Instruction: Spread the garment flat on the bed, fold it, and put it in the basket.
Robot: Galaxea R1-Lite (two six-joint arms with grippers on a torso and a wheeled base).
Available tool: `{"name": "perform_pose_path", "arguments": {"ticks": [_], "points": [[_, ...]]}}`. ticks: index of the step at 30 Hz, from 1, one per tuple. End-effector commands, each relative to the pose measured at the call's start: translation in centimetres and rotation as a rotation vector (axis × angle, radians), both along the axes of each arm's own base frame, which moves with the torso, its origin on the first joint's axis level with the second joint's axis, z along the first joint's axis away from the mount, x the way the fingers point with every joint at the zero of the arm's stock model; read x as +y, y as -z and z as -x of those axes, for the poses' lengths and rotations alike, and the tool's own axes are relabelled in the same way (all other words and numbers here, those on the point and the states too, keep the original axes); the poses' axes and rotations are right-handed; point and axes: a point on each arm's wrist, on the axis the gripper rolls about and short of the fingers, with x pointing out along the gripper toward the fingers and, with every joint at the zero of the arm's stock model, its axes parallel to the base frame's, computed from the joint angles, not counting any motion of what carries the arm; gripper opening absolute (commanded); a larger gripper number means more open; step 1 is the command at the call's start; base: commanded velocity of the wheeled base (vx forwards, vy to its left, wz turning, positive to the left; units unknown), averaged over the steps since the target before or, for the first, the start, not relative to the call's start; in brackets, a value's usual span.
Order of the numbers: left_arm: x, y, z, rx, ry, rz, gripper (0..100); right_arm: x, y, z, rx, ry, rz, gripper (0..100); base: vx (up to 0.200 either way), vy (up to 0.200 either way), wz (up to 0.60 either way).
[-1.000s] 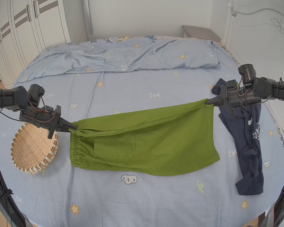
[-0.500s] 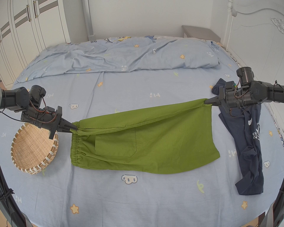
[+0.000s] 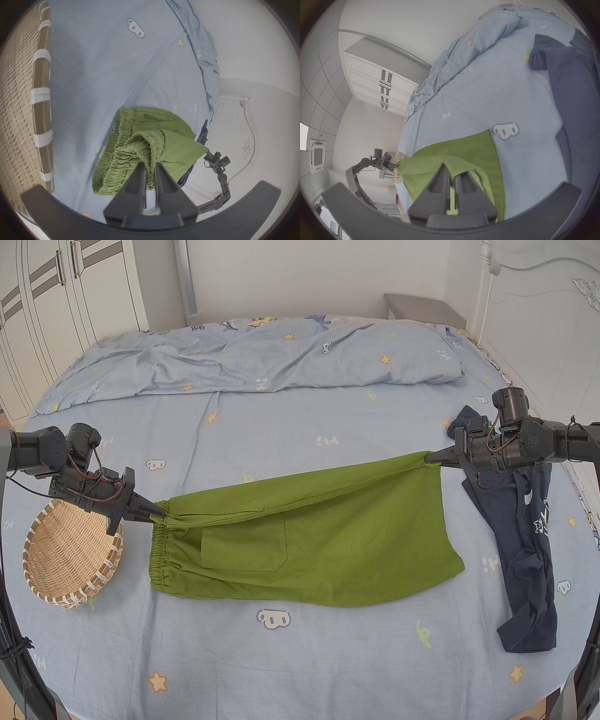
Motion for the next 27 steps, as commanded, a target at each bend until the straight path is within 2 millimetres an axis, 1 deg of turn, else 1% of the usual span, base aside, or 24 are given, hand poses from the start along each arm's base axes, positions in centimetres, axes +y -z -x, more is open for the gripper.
{"name": "perform_pose_path", "arguments": {"ticks": [1, 7, 18, 19, 21, 22, 27], "points": [[0.2, 0.4, -0.3, 0.009, -0.004, 0.001, 0, 0.3, 0.6, -0.3, 0.012, -0.007, 0.000, 0, 0.000, 0.000, 0.00], [0.1, 1.1, -0.6, 0.025, -0.002, 0.004, 0, 0.3, 1.5, -0.7, 0.026, -0.010, 0.003, 0, 0.000, 0.000, 0.00], [0.0, 1.6, -1.1, 0.038, 0.002, 0.003, 0, 0.1, 1.4, -0.8, 0.028, -0.002, 0.003, 0, 0.000, 0.000, 0.00], [0.0, 1.6, -1.1, 0.037, 0.003, 0.005, 100, 0.1, 1.5, -0.8, 0.028, -0.003, 0.003, 100, 0.000, 0.000, 0.00], [-0.1, 1.6, -1.1, 0.036, 0.005, 0.004, 100, 0.3, 1.7, -0.9, 0.032, -0.006, 0.003, 100, 0.000, 0.000, 0.00], [-0.1, 1.5, -1.2, 0.035, 0.003, 0.005, 100, 0.4, 2.4, -1.1, 0.045, -0.011, 0.007, 100, 0.000, 0.000, 0.00], [-0.1, 1.4, -1.2, 0.029, 0.000, 0.007, 100, 0.4, 2.8, -1.0, 0.059, -0.012, 0.007, 100, 0.000, 0.000, 0.00]]}}
